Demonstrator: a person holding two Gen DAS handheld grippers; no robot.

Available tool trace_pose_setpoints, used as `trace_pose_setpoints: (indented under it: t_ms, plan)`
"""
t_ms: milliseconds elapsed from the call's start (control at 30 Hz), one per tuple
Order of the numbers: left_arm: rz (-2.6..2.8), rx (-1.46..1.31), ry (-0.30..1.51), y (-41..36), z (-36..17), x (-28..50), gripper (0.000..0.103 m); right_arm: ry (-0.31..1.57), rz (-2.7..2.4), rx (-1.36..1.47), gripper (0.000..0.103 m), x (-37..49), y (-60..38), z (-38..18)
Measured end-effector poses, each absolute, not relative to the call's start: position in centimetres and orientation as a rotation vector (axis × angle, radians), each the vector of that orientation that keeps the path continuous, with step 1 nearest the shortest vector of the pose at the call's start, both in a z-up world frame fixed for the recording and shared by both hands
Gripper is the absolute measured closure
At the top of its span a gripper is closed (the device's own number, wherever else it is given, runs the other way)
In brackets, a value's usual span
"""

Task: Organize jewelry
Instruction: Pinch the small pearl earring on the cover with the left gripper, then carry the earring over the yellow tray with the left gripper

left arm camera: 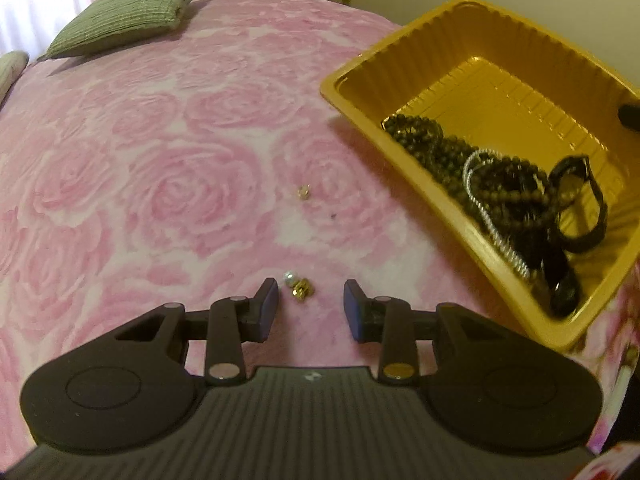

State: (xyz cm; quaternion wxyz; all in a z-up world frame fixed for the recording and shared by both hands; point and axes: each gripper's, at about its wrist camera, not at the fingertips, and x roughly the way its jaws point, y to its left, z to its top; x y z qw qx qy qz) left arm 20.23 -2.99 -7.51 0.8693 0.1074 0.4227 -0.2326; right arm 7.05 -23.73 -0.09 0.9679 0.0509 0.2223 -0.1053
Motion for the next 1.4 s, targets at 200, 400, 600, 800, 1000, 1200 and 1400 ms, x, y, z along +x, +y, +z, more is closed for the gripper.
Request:
trace_pose_setpoints:
  t_ms: [200,400,600,800,1000,1200,1400]
  plan:
    - [-0.516,0.259,0.873,-2.5,-7.3,20.5,0.075,0.452,-0.215,0.102,0.094,7.1,-23.9,-0.3]
    - [-0.548,0.346,0.865,-3.5,-7.3,21.0,0.088,0.452,-0.216,0.098,0.094,7.1,-23.9,-0.4]
    - [-0.555,0.41,0.85,-4.0,-7.3,20.6,0.088,0.452,-0.217,0.096,0.094,7.1,-23.9,-0.4]
    - [-0.549,0.441,0.843,-4.2,-6.9,19.7,0.088,0.452,-0.217,0.097,0.094,7.1,-23.9,-0.3]
    - [-0.561,0.456,0.82,-4.6,-5.9,18.3,0.088,0.452,-0.217,0.095,0.094,7.2,-23.8,-0.3]
    - [-0.583,0.454,0.775,-5.0,-4.1,16.4,0.088,0.452,-0.217,0.088,0.094,7.1,-23.7,-0.2]
    - [-0.607,0.44,0.725,-5.8,-2.1,15.0,0.088,0.451,-0.217,0.088,0.094,7.1,-23.8,-0.2]
